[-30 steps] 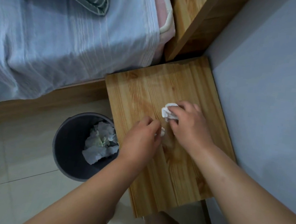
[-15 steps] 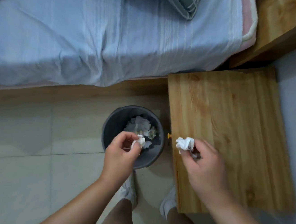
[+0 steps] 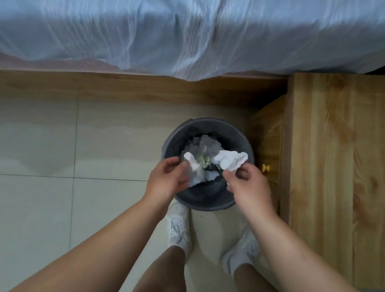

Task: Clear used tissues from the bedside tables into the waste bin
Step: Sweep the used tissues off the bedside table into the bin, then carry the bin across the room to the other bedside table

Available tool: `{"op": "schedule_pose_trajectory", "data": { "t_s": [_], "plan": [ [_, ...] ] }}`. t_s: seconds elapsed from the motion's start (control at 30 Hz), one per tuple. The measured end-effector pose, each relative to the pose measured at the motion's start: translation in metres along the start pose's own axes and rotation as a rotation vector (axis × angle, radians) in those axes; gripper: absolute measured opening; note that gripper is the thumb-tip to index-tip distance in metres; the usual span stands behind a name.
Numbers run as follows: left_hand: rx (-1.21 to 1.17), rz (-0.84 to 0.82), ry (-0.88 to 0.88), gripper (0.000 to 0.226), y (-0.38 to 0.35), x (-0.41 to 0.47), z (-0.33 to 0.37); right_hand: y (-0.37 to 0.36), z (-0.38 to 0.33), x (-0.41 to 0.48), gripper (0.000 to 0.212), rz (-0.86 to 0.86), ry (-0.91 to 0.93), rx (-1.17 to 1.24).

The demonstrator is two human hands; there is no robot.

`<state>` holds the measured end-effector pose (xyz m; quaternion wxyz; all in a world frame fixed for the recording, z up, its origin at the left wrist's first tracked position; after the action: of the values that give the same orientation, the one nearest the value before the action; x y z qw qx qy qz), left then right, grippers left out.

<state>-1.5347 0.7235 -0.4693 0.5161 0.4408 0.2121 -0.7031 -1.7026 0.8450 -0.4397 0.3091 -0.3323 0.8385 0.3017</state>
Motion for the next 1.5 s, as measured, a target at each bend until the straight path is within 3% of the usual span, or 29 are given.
{"op": "schedule_pose_trajectory", "data": {
  "t_s": [0.13, 0.2, 0.43, 0.5, 0.6, 0.7, 0.87, 0.97, 1.07, 1.3, 1.5],
  "plan": [
    [0.093, -0.051, 0.020, 0.018, 0.015, 0.009, -0.007, -0.005, 0.013, 0.006, 0.059, 0.041, -0.084, -0.010],
    [0.136, -0.045, -0.011, 0.007, 0.026, 0.010, -0.008, -0.003, 0.018, 0.004, 0.057, 0.073, -0.088, -0.029],
    [0.353, 0.141, -0.174, 0.007, 0.055, 0.026, -0.001, 0.008, 0.040, -0.004, 0.054, 0.197, 0.009, -0.152],
    [0.404, 0.112, -0.155, 0.033, 0.052, 0.038, -0.006, 0.006, 0.050, 0.001, 0.061, 0.200, 0.009, -0.157],
    [0.422, -0.081, -0.071, 0.062, 0.046, 0.061, -0.022, 0.002, 0.068, 0.015, 0.074, 0.224, -0.093, -0.052],
    [0.373, -0.242, -0.008, 0.062, 0.045, 0.086, -0.036, -0.003, 0.086, 0.029, 0.062, 0.192, -0.168, 0.044],
    [0.313, -0.239, 0.010, 0.050, 0.050, 0.086, -0.034, -0.003, 0.082, 0.033, 0.032, 0.146, -0.144, 0.052],
    [0.269, -0.191, -0.009, 0.046, 0.071, 0.045, -0.020, 0.006, 0.056, 0.007, 0.030, 0.093, -0.052, 0.000],
    [0.194, -0.144, -0.022, 0.041, 0.104, -0.028, 0.007, 0.020, 0.004, -0.045, 0.046, 0.010, 0.077, -0.175],
    [-0.004, -0.045, -0.052, 0.041, 0.215, -0.273, 0.099, 0.046, -0.183, -0.236, 0.045, -0.162, 0.310, -0.311],
    [-0.185, 0.130, -0.191, 0.041, 0.331, -0.430, 0.144, 0.010, -0.317, -0.387, 0.040, -0.389, 0.586, -0.429]
  ]
}}
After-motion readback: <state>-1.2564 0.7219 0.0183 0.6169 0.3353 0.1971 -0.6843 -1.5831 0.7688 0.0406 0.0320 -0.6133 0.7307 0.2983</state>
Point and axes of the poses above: each hand's wrist, its own x-axis towards the middle knuckle, its own y-axis out of the back of the hand, z = x × y, the point moved 3 cm from there along x, towards the middle knuckle, and after that the axes turned 4 degrees about x, right-handed, at the moved point
